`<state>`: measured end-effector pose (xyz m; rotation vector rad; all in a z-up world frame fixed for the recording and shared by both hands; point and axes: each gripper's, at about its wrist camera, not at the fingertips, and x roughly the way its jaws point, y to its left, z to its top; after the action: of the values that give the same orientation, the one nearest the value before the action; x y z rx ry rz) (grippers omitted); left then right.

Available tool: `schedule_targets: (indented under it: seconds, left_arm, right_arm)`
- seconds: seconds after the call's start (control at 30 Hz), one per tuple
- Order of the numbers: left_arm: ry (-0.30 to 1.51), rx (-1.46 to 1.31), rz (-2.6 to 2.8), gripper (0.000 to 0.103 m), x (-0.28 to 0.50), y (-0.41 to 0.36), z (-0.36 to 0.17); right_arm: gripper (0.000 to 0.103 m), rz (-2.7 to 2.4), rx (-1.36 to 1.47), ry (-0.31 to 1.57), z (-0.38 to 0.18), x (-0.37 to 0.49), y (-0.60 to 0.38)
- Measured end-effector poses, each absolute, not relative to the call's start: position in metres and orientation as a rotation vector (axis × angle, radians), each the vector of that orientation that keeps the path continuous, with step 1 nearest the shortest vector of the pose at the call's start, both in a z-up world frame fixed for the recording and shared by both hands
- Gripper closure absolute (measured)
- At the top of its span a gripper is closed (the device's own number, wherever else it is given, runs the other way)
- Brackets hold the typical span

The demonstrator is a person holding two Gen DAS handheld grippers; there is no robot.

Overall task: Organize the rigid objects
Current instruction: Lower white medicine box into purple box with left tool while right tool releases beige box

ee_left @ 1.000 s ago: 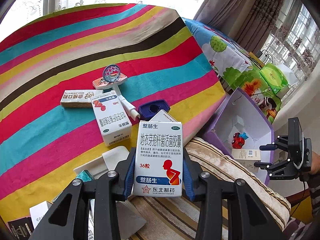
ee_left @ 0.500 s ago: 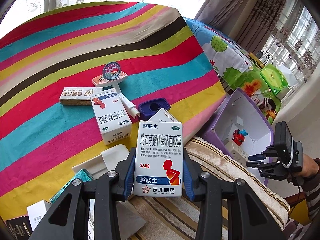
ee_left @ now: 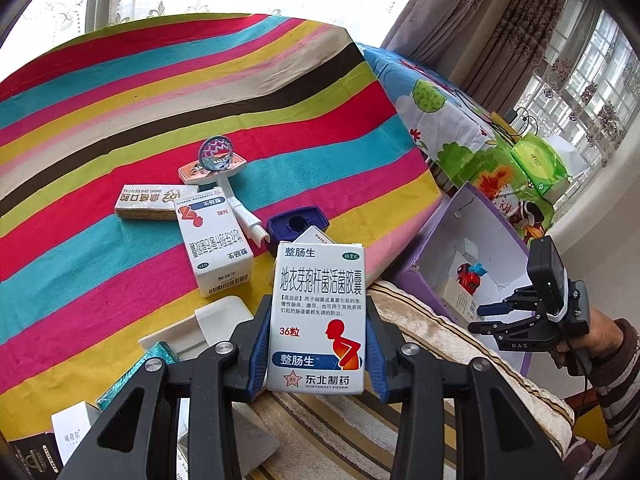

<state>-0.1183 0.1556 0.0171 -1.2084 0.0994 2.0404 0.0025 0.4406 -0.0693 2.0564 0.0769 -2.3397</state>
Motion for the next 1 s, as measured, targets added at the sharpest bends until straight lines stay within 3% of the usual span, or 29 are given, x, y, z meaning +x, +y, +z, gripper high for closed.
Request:
schedule_targets:
  seconds: [0.07,0.17,0.5,0.9,1.0]
  left_arm:
    - [0.090,-1.198,2.042,0.061,-0.116,0.156,0.020]
    - [0.084,-1.180,2.041,0.061,-0.110,0.161,0.027]
    - [0.136,-1.087,1.965,0.061,-0.074,0.223,0.055]
    - [0.281,-1.107,1.858,0.060,-0.058,0.330,0.040]
    - [0.286,-1.134,1.905,0.040,-0.064,0.341,0.033]
  right_arm:
    - [0.046,-2.364,2.027,0.036,-0.063,0.005,0.442]
    - [0.034,-2.414,1.936,-0.015,-0.045,0.011,0.444]
    - [0.029,-2.604,1.800,-0.180,-0.004,0.046,0.492]
    - [0.028,-2.726,1.643,-0.327,-0.016,0.058,0.534]
    - [0.028,-2.734,1.609,-0.370,-0.015,0.061,0.537]
